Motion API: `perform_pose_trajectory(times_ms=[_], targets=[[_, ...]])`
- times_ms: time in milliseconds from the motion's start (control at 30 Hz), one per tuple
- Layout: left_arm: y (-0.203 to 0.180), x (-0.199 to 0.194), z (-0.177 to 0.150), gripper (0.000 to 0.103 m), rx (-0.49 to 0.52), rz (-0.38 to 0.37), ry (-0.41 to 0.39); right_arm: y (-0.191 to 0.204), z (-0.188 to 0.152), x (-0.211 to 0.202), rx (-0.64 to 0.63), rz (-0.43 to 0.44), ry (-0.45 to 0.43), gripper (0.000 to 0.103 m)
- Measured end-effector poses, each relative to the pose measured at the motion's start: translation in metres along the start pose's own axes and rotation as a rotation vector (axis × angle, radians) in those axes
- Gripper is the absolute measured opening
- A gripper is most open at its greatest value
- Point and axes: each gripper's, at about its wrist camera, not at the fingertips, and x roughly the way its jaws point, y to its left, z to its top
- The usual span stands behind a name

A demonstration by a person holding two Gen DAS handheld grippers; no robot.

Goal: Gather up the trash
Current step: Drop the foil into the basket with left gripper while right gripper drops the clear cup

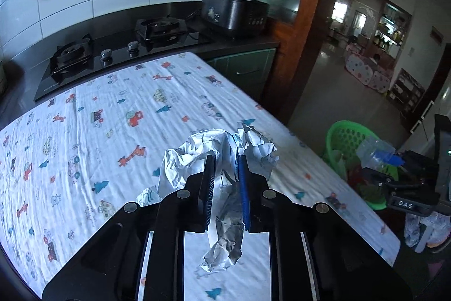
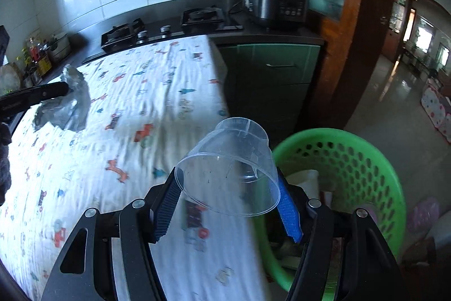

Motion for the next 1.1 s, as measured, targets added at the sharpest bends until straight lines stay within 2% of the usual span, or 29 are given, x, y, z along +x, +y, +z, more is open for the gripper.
perform_pose_trajectory(times_ms=[167,333,433,500,767,900,967,1100], targets=[[-0.053,-0.005,0.013,0.016,0.048,-0.101,-0.028,-0.043,-0.011,-0.01,0.043,-0.081,0.011,0.062],[-0.105,0.004,0.019,0.016,0.101,-0.172,-0.03,-0.087,-0.023,-0.013,0.105,-0.142,0.033,0.063],[-0.134,0.015,0.022,0.016,0.124,-0.214,-0.018,-0.108,-0.032,-0.013,0.14,-0.157,0.041,0.067],[-0.154,0.024,0.023,0.016,0.141,-0.242,-0.006,-0.119,-0.038,-0.015,0.159,-0.168,0.034,0.073],[-0.218,0.067,0.016,0.018,0.195,-0.317,0.078,-0.143,-0.061,-0.043,0.202,-0.19,0.011,0.077],[-0.235,0.091,0.009,0.026,0.191,-0.323,0.12,-0.142,-0.071,-0.058,0.183,-0.208,-0.006,0.078],[-0.239,0.098,0.005,0.038,0.186,-0.321,0.132,-0.141,-0.076,-0.065,0.172,-0.217,-0.016,0.078],[-0.244,0.1,0.0,0.053,0.183,-0.322,0.134,-0.14,-0.082,-0.073,0.177,-0.209,-0.023,0.079]])
